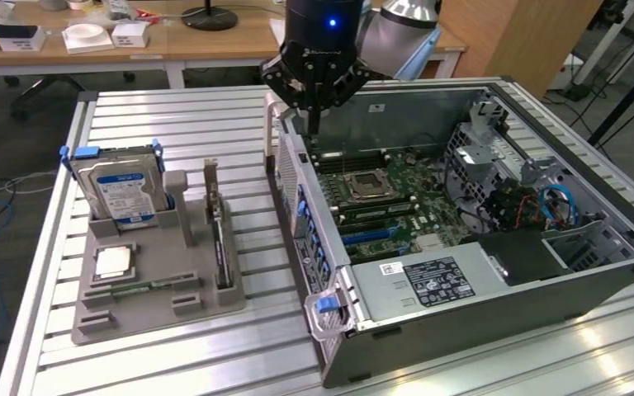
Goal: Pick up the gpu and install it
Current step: 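Reach for the gpu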
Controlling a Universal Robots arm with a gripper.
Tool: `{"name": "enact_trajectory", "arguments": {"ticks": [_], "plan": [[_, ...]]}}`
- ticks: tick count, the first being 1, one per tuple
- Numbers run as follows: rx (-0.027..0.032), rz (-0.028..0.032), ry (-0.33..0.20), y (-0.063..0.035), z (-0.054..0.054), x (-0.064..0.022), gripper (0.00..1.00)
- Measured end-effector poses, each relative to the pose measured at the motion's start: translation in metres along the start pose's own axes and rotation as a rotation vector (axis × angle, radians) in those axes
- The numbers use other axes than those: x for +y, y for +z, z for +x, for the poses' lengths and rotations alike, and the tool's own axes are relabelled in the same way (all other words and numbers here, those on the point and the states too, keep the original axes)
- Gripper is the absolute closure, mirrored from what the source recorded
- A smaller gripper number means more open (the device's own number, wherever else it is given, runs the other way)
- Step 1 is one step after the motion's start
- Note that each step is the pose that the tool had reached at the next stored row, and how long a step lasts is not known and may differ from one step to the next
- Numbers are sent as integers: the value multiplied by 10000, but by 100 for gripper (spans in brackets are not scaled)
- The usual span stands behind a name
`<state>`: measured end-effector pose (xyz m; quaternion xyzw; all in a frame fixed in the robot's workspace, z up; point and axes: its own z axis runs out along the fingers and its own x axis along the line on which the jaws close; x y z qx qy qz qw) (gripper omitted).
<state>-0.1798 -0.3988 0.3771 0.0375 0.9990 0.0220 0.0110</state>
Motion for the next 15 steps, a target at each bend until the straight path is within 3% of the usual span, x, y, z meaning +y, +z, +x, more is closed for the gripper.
{"name": "enact_trajectory", "arguments": {"ticks": [15], "plan": [[0, 0, 0, 15, 67, -6, 89]]}}
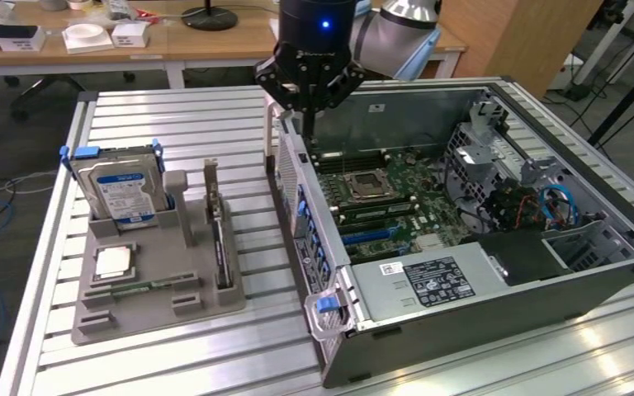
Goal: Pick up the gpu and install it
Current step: 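Reach for the gpu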
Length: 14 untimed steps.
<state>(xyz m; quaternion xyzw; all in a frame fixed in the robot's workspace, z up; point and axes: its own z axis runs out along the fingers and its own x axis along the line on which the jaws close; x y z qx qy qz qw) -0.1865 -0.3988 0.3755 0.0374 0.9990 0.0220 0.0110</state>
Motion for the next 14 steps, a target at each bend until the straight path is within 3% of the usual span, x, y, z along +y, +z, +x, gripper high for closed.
{"name": "enact_trajectory", "arguments": {"ticks": [14], "plan": [[-1, 0, 0, 15, 68, -6, 89]]}}
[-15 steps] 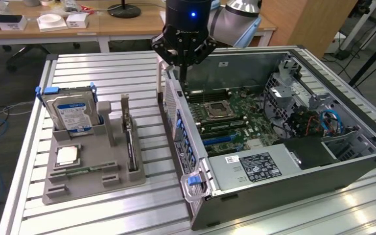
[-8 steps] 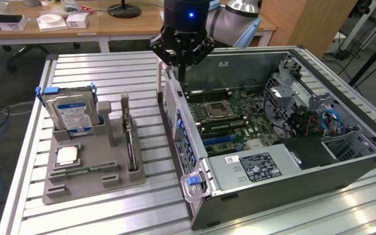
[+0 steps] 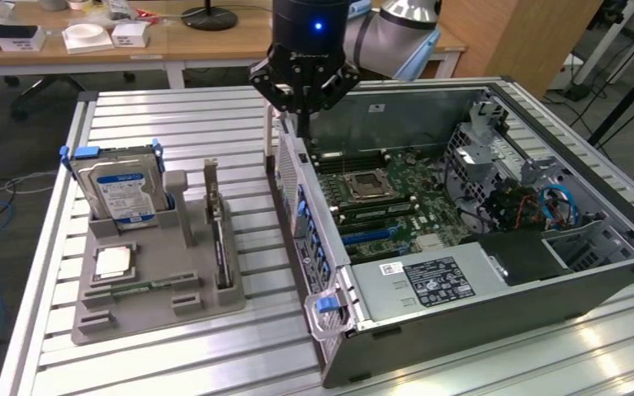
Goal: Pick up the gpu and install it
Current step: 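Reach for the gpu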
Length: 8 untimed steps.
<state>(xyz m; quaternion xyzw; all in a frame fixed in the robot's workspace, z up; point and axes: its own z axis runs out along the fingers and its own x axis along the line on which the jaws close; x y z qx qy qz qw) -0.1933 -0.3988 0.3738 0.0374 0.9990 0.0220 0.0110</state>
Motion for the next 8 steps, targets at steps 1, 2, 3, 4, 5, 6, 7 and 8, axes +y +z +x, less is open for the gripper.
{"name": "enact_trajectory", "arguments": {"ticks": [1, 2, 3, 4, 5, 6, 7, 8], "plan": [[0, -1, 0, 1, 5, 0, 89], [0, 0, 0, 2, 10, -1, 89], [0, -1, 0, 3, 15, -1, 89], [0, -1, 0, 4, 20, -2, 89], [0, 0, 0, 5, 25, -2, 89], [1, 0, 0, 6, 30, -3, 89], [0, 0, 0, 7, 36, -3, 89], [1, 0, 0, 8, 41, -4, 89]]}}
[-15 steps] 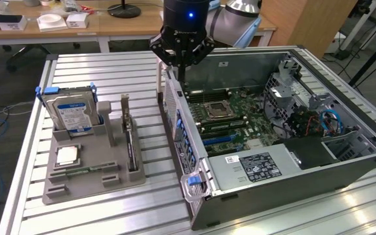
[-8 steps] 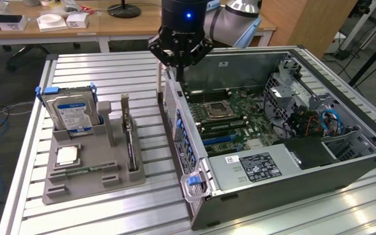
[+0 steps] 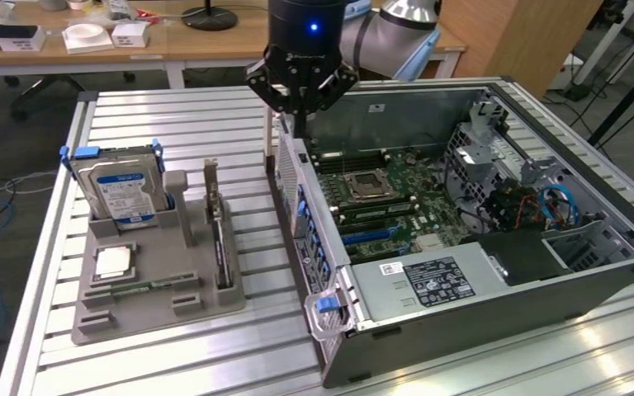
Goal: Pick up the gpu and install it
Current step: 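Reach for the gpu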
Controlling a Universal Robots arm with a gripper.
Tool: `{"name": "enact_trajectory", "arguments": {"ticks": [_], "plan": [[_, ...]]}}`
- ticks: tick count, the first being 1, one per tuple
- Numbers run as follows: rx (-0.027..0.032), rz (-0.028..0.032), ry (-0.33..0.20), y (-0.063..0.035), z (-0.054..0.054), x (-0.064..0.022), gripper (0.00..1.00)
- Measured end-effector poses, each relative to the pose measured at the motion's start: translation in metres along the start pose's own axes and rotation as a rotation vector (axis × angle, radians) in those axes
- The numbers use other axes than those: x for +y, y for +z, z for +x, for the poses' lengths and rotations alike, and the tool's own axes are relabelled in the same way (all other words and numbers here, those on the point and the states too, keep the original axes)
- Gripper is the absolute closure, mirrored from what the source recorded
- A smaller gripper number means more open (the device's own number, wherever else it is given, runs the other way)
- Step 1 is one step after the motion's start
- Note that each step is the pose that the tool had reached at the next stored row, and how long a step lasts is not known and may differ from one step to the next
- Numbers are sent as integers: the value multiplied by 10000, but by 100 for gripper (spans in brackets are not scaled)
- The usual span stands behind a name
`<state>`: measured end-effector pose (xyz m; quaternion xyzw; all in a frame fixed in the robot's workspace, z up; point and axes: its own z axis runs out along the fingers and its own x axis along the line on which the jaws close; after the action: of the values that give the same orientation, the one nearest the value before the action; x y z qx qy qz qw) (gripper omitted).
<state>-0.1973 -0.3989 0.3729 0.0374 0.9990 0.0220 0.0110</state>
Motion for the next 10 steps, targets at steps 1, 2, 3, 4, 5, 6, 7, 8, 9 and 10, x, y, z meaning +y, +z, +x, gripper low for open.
{"name": "enact_trajectory", "arguments": {"ticks": [1, 2, 3, 4, 5, 6, 7, 8, 9, 10], "plan": [[0, 0, 0, 1, 5, 0, 89], [-1, -1, 0, 2, 11, -1, 89], [0, 0, 0, 3, 16, -1, 89], [0, 0, 0, 4, 22, -2, 89], [0, -1, 0, 6, 27, -2, 89], [0, 0, 0, 6, 32, -3, 89], [0, 0, 0, 7, 37, -3, 89], [0, 0, 0, 8, 42, -4, 89], [0, 0, 0, 9, 47, -4, 89], [0, 0, 0, 10, 51, -4, 89]]}}
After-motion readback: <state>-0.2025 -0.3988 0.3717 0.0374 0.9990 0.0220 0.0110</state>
